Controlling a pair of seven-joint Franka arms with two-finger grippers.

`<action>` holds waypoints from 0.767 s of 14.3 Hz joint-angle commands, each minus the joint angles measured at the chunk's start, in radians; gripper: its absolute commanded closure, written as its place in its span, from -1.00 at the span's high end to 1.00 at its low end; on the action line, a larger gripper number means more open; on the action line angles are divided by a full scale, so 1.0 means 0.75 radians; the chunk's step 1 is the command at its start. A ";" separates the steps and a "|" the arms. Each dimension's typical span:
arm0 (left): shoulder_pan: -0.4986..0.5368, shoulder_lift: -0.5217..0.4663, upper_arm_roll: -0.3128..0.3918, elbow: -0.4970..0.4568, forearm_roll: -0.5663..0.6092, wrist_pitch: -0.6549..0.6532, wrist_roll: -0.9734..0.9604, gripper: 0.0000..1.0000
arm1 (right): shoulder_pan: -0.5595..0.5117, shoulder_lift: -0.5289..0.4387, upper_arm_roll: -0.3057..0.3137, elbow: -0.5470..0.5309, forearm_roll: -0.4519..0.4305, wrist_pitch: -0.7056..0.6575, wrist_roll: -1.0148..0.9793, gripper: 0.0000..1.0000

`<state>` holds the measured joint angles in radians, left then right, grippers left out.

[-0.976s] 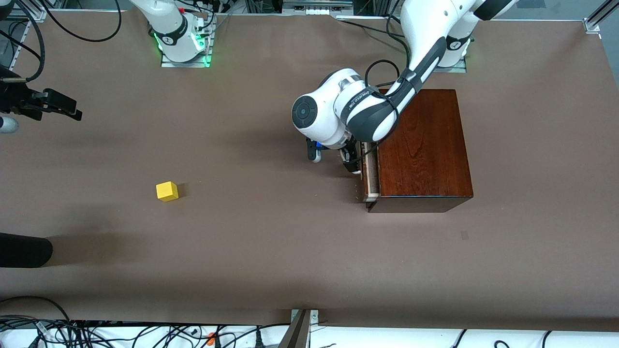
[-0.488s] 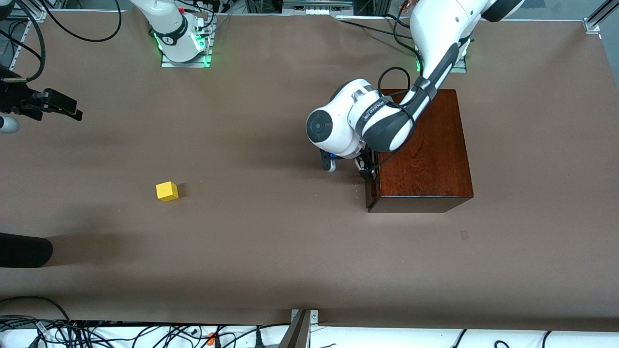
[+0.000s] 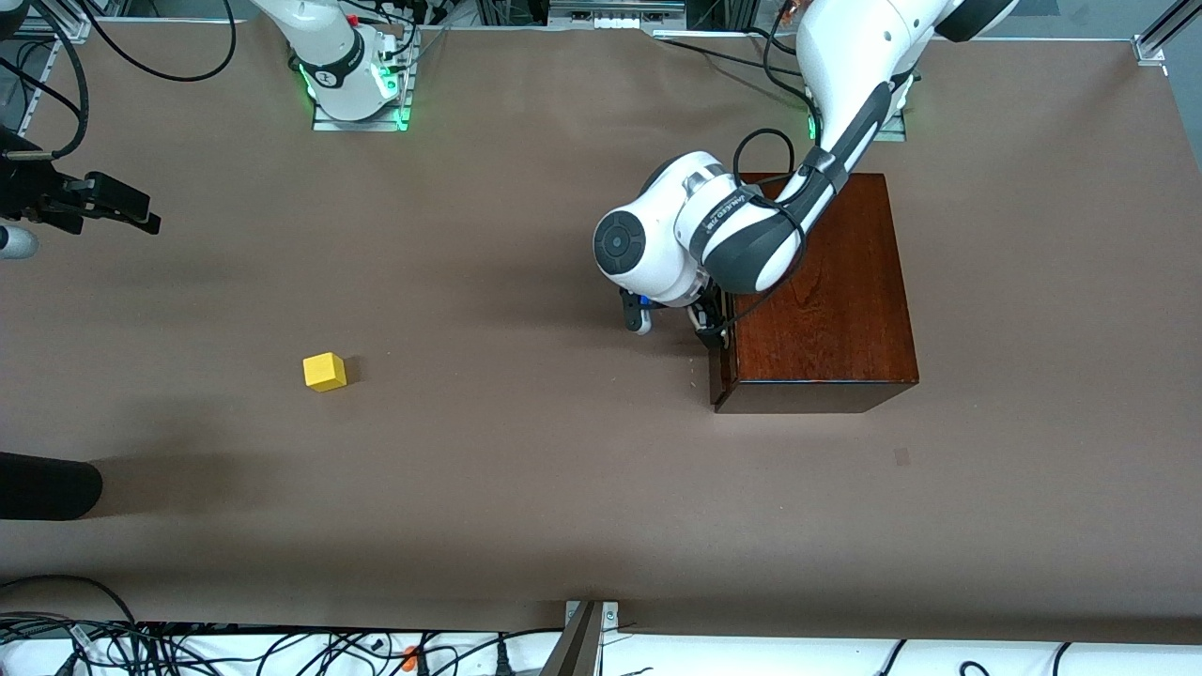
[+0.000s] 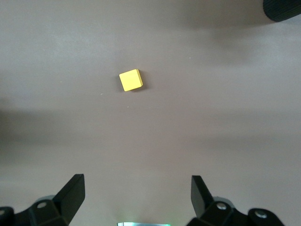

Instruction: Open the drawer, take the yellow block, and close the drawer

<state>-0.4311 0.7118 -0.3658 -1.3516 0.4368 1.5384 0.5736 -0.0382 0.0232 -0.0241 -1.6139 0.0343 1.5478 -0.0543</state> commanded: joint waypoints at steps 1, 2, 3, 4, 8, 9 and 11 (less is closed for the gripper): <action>-0.065 -0.049 -0.009 0.053 0.037 -0.010 -0.132 1.00 | -0.023 -0.010 0.024 0.013 -0.015 -0.023 0.013 1.00; -0.082 -0.049 -0.019 0.084 0.019 -0.014 -0.171 1.00 | -0.023 -0.010 0.024 0.013 -0.015 -0.023 0.013 1.00; -0.092 -0.051 -0.024 0.110 -0.026 -0.016 -0.210 1.00 | -0.023 -0.010 0.024 0.013 -0.015 -0.023 0.013 1.00; -0.090 -0.055 -0.028 0.139 -0.071 -0.018 -0.257 1.00 | -0.023 -0.010 0.024 0.013 -0.015 -0.023 0.013 1.00; -0.070 -0.224 -0.022 0.180 -0.128 -0.043 -0.525 1.00 | -0.023 -0.012 0.024 0.013 -0.015 -0.025 0.013 1.00; -0.053 -0.272 -0.015 0.180 -0.142 -0.055 -0.584 1.00 | -0.023 -0.012 0.026 0.013 -0.015 -0.023 0.013 1.00; 0.018 -0.341 -0.013 0.182 -0.222 -0.122 -0.711 1.00 | -0.021 -0.012 0.028 0.013 -0.015 -0.023 0.013 1.00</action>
<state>-0.4676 0.5267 -0.3815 -1.1963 0.3316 1.4859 0.1221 -0.0381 0.0232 -0.0228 -1.6129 0.0342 1.5471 -0.0541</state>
